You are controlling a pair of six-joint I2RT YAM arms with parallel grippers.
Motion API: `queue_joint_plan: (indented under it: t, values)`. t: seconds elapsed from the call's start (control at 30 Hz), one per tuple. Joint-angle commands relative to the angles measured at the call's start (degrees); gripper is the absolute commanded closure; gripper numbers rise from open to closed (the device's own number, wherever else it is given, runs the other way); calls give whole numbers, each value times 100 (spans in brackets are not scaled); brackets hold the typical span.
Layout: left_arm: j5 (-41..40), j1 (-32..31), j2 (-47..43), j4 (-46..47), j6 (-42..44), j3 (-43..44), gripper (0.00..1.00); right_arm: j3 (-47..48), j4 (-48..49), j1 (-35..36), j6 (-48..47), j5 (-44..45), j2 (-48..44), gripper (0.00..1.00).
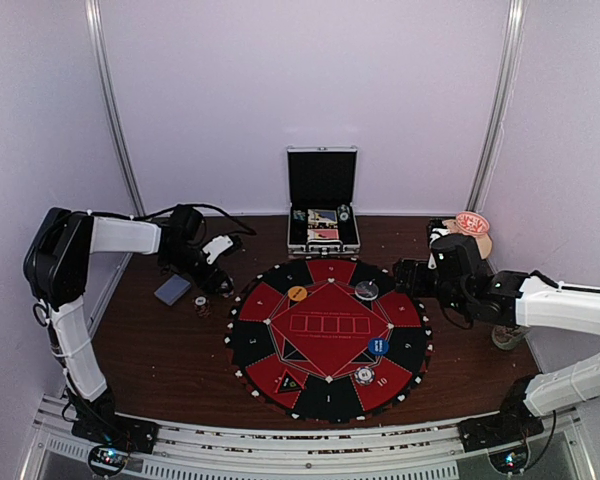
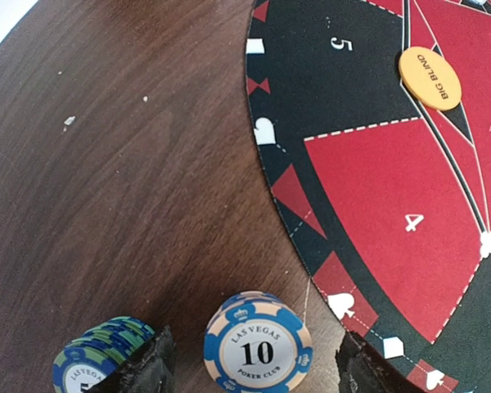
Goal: Distribute texas hold em gaming equipment
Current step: Pick up the pile of poker chips from the pile of poker chips.
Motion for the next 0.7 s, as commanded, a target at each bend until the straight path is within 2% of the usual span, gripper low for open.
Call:
queue_joint_plan:
  t: [0.0,0.23,0.67]
  values:
    - [33,24,118,0,95,62,30,-57,94,-34,-73,9,-60,1]
    - [7,25,162,-2,93,80,33,-56,95,-34,-74,0,-47,1]
    - [-6,31,121,20,84,72,54,-59,93,-34,-74,-3,-64,1]
